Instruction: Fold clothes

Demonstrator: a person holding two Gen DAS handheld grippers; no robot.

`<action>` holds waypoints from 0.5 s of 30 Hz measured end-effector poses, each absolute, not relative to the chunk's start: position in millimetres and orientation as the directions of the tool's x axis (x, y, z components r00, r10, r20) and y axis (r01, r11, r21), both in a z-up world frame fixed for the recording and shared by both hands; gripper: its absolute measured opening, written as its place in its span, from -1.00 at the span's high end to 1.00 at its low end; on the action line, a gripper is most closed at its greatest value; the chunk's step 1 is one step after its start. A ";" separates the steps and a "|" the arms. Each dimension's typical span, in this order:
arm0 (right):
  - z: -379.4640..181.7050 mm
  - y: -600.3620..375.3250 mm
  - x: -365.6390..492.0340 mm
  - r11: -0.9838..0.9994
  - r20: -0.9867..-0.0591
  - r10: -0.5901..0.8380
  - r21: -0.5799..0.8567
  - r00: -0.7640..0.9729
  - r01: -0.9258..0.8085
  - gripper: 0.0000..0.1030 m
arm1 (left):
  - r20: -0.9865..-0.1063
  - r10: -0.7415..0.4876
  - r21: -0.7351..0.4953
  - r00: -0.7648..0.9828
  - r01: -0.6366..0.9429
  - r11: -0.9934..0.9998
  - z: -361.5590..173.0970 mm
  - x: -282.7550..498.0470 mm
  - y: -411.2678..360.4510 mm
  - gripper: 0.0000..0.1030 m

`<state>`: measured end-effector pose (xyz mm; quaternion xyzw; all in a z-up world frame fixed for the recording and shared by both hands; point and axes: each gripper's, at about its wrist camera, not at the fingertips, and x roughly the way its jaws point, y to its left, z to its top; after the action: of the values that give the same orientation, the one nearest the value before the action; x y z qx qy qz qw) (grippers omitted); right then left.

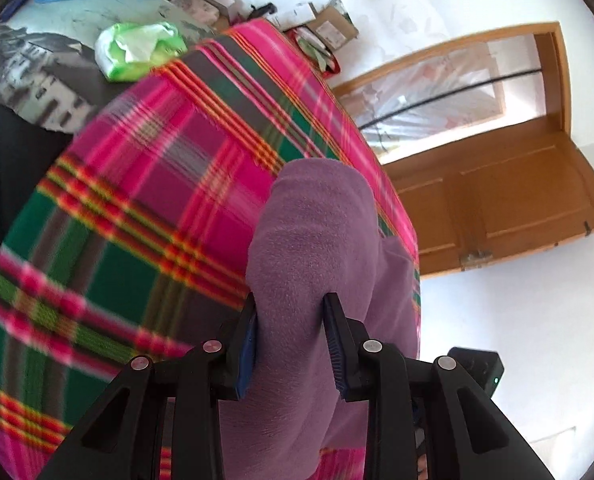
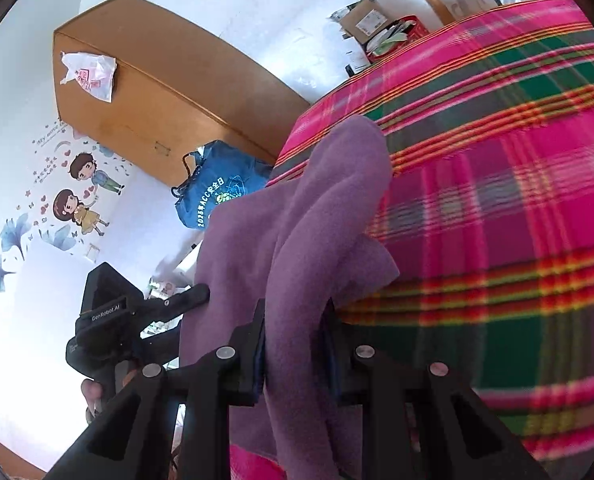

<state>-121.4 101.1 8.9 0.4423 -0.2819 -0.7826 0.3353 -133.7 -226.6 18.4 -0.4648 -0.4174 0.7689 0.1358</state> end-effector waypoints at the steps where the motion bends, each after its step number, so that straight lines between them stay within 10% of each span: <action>1: 8.3 97.3 -124.6 -0.615 -0.502 -0.775 0.740 -0.384 0.274 0.53 | -0.605 0.594 -0.767 -0.530 0.188 -0.614 16.8 -134.4 -230.1 0.38; 15: -14.2 88.6 -149.4 -0.641 -0.532 -0.747 0.736 -0.399 0.219 0.51 | -0.636 0.569 -0.745 -0.521 0.223 -0.628 -0.6 -143.5 -253.1 0.38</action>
<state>-149.4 88.6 -14.2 0.4534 -0.2911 -0.7841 0.3082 -143.5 -253.1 -0.6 -0.4760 -0.4160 0.7666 0.1131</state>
